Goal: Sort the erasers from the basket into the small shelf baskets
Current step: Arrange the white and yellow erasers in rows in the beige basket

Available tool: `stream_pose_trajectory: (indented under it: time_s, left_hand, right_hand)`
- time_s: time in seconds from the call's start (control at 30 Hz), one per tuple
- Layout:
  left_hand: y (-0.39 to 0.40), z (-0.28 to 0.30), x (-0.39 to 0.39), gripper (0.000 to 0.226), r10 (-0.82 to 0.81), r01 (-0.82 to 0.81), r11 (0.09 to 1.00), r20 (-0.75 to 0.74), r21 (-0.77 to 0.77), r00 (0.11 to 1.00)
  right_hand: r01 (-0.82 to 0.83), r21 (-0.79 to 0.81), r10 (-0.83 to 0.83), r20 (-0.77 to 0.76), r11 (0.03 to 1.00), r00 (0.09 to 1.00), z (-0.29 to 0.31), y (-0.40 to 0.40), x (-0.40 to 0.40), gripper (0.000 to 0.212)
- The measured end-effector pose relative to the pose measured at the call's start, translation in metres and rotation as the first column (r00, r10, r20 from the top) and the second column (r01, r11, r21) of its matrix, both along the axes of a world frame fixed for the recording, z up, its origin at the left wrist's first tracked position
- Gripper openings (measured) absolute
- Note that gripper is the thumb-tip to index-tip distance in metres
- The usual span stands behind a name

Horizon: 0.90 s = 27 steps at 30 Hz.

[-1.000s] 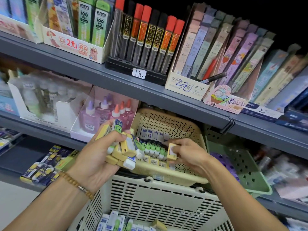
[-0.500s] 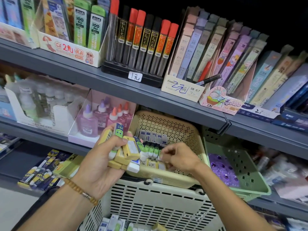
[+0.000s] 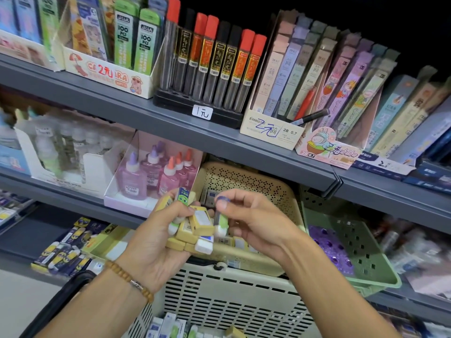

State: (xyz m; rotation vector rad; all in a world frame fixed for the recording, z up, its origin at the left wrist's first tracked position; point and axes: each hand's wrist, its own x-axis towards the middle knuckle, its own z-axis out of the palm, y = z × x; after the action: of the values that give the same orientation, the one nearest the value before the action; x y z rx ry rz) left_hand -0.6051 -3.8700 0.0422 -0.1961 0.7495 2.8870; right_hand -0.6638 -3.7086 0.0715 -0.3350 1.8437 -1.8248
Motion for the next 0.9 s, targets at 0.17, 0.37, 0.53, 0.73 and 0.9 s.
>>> stream_pose_trajectory:
  time_s: [0.17,0.37,0.53,0.73,0.9]
  left_hand:
    - [-0.002,-0.001,0.001,0.048,0.038,-0.04,0.998,0.038,0.045,0.999]
    - [-0.004,0.001,0.0,0.053,0.039,-0.039,0.999,0.0,0.011,0.999]
    - [-0.003,0.0,0.001,0.049,0.031,-0.031,0.999,-0.02,0.016,0.999]
    - [-0.003,-0.002,0.0,0.047,0.054,-0.054,0.998,0.004,0.02,0.999]
    - [-0.006,0.0,-0.001,0.035,0.079,-0.079,0.997,0.001,0.013,0.997]
  right_hand:
    - [0.466,0.02,-0.466,-0.015,0.884,0.885,-0.011,0.035,-0.037,0.004]
    - [0.443,0.616,-0.356,-0.267,0.652,0.896,-0.041,0.054,-0.068,0.02]
    - [0.302,0.73,-0.273,-0.164,0.613,0.948,-0.056,0.046,-0.077,0.009]
    - [0.396,0.724,-0.205,-0.341,0.565,0.917,-0.044,0.034,-0.065,0.005]
    - [0.249,0.43,-0.064,-0.4,0.868,0.914,-0.009,0.006,-0.014,0.018]
